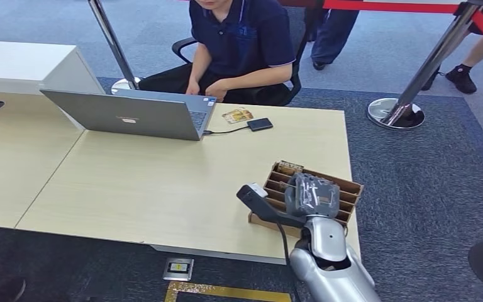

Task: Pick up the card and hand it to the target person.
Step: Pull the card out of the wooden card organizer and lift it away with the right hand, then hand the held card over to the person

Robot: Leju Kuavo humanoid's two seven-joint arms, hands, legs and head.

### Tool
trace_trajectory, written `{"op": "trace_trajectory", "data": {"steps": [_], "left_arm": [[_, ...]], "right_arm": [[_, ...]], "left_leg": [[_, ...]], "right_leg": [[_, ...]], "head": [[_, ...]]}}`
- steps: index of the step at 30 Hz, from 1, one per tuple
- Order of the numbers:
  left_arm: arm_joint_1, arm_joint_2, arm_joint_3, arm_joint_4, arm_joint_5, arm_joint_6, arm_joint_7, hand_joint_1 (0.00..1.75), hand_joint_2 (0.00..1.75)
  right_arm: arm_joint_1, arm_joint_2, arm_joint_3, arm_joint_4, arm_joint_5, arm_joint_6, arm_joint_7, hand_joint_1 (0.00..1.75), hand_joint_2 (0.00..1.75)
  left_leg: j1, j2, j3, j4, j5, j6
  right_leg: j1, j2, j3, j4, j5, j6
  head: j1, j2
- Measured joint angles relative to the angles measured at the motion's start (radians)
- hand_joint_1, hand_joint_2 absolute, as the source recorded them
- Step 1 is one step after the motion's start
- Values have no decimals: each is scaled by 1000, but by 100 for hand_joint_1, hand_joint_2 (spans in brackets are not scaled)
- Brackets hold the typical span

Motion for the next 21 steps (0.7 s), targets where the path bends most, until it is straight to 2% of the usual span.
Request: {"op": "trace_trajectory", "data": {"steps": [11, 21], "left_arm": [[0, 0, 0, 0, 4, 1, -7, 0, 0], [0, 0, 0, 0, 9, 3, -15, 0, 0]], "right_arm": [[-22, -28, 0, -169, -96, 56, -97, 143, 175], [-64, -59, 33, -293, -199, 101, -146, 138, 175]], "left_leg": [[0, 0, 0, 0, 0, 0], [0, 0, 0, 0, 0, 0]], "right_leg": [[0, 0, 0, 0, 0, 0], [0, 0, 0, 0, 0, 0]], "head": [[0, 0], [0, 0]]}}
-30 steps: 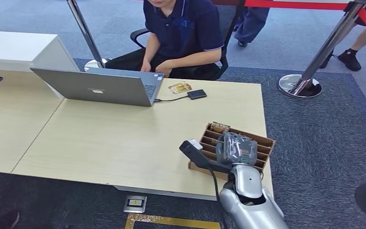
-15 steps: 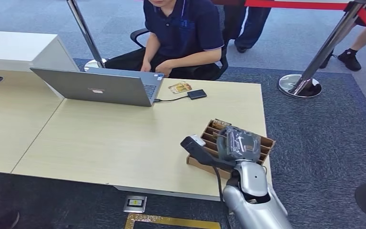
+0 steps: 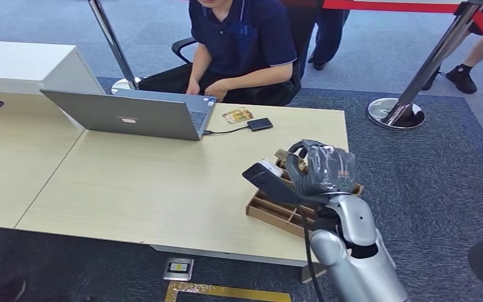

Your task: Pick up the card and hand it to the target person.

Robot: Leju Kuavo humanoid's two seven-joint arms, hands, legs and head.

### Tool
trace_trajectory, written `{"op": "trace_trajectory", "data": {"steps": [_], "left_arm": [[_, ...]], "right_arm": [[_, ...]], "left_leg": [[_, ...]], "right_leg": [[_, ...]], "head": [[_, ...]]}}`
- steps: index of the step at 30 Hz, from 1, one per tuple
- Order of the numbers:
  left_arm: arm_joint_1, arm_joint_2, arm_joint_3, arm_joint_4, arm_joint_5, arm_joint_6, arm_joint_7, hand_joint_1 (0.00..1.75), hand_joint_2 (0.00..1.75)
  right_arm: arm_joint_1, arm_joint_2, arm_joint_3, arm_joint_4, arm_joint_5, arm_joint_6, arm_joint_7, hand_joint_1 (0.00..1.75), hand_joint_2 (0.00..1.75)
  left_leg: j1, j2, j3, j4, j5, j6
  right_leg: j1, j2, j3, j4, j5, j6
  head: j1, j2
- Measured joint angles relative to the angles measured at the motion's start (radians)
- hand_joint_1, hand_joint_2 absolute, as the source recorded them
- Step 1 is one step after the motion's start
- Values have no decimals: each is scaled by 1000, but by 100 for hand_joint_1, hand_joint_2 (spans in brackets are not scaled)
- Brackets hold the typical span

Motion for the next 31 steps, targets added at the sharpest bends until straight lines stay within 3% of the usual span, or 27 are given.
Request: {"op": "trace_trajectory", "data": {"steps": [8, 20, 31], "left_arm": [[-2, 0, 0, 0, -4, 5, 0, 0, 0], [-8, 0, 0, 0, -18, 13, 0, 0, 0], [-8, 0, 0, 1, -18, 14, 2, 0, 0]], "right_arm": [[-117, 19, 36, 44, 43, -29, 58, 143, 175], [-402, 148, 45, 485, 196, -117, 208, 143, 175], [-494, 193, 45, 702, 214, -99, 236, 136, 175]], "left_leg": [[0, 0, 0, 0, 1, -1], [0, 0, 0, 0, 2, -2], [0, 0, 0, 0, 2, -2]], "right_leg": [[0, 0, 0, 1, 1, -1], [0, 0, -1, 2, 1, -1], [0, 0, -1, 2, 1, -1]], "head": [[0, 0], [0, 0], [0, 0]]}}
